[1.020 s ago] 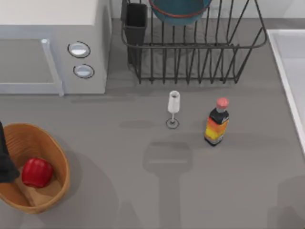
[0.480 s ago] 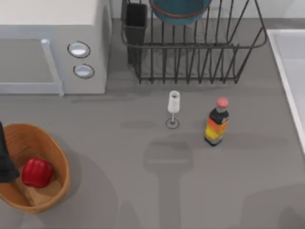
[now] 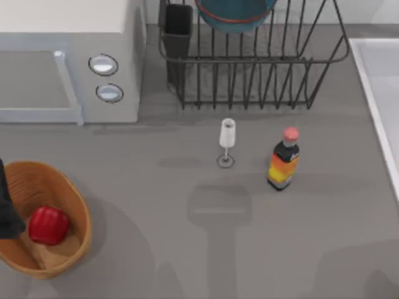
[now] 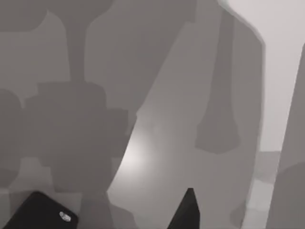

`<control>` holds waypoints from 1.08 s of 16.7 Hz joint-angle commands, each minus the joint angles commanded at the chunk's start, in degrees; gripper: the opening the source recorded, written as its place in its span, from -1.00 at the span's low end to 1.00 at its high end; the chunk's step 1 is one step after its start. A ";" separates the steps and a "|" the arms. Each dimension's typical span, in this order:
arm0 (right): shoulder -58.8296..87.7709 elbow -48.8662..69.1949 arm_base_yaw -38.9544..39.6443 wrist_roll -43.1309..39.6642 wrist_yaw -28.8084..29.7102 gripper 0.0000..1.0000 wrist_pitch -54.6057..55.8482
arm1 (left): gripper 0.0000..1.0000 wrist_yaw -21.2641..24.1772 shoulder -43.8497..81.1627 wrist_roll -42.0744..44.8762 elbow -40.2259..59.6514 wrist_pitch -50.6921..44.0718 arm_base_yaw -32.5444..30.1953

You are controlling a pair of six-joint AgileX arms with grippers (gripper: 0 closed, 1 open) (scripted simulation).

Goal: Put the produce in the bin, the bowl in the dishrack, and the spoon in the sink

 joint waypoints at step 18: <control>65.62 92.69 10.01 10.87 1.16 -1.00 -25.67 | 1.00 0.00 0.00 0.00 0.00 0.00 0.00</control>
